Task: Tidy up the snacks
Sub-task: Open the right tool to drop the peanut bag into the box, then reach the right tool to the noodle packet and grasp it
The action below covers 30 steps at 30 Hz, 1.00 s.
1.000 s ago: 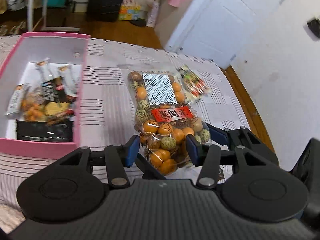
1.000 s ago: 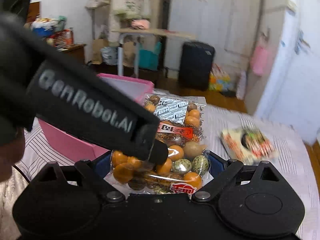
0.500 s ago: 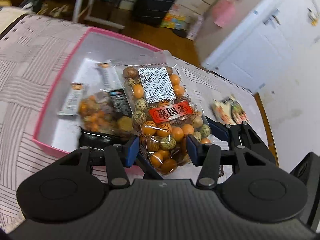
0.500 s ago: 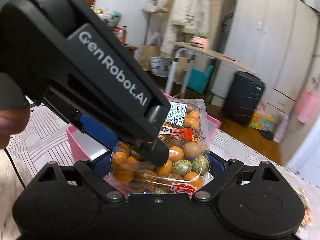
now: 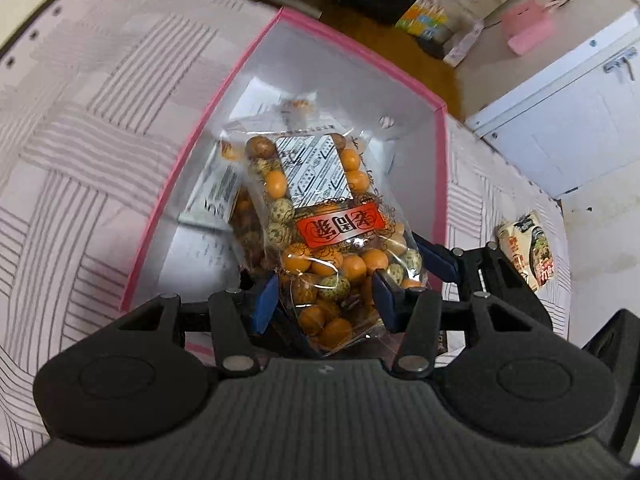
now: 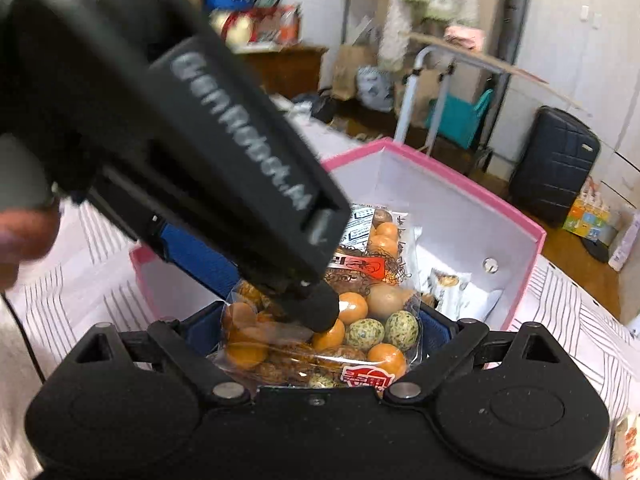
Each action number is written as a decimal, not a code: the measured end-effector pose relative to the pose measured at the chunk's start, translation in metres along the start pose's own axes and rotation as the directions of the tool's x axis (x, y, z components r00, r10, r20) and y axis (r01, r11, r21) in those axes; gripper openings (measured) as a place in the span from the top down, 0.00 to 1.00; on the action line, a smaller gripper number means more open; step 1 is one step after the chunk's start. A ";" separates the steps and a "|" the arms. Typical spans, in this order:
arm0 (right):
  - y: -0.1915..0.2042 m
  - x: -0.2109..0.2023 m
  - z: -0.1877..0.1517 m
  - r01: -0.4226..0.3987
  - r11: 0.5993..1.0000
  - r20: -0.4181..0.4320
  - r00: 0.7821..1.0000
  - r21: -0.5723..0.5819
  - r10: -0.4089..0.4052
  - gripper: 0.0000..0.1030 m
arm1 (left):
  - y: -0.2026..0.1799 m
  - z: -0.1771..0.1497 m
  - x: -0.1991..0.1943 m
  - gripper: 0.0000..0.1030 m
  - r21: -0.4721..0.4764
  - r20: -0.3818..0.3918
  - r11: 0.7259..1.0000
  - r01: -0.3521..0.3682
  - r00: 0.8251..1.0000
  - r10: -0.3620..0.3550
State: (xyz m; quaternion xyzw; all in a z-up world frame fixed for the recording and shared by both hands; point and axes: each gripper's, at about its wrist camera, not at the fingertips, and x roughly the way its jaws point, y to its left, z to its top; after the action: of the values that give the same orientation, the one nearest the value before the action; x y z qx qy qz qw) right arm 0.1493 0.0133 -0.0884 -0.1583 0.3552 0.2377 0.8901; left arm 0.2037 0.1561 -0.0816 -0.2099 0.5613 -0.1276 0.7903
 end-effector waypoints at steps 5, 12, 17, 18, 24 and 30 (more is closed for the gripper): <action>0.002 -0.007 -0.002 -0.013 1.000 0.030 0.999 -0.021 0.014 0.03 | -0.004 -0.002 0.000 0.52 0.023 0.033 1.000 -0.019 0.999 0.018; 0.006 -0.058 -0.019 -0.010 1.000 0.107 0.994 0.015 0.009 0.03 | -0.017 -0.016 -0.031 0.52 0.106 0.087 0.993 -0.043 0.996 0.033; -0.009 -0.100 -0.036 0.030 0.992 0.162 0.986 0.122 -0.050 0.03 | -0.032 -0.023 -0.053 0.52 0.166 0.102 0.986 -0.016 0.995 -0.001; -0.014 -0.108 -0.040 0.041 0.988 0.166 0.984 0.150 -0.066 0.03 | -0.037 -0.026 -0.058 0.52 0.187 0.108 0.982 -0.015 0.994 -0.005; -0.047 -0.150 -0.071 0.104 0.945 0.166 0.973 0.309 -0.161 0.03 | -0.070 -0.037 -0.076 0.52 0.279 0.123 0.960 0.022 0.991 -0.059; -0.078 -0.173 -0.107 0.190 0.889 0.144 0.952 0.416 -0.270 0.03 | -0.112 -0.046 -0.070 0.52 0.375 0.111 0.923 0.086 0.984 -0.137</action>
State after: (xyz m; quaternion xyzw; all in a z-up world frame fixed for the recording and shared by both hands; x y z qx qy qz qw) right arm 0.0218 -0.1535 -0.0319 0.0092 0.2845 0.0675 0.9563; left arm 0.1404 0.0800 0.0168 -0.0978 0.4597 -0.2609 0.8432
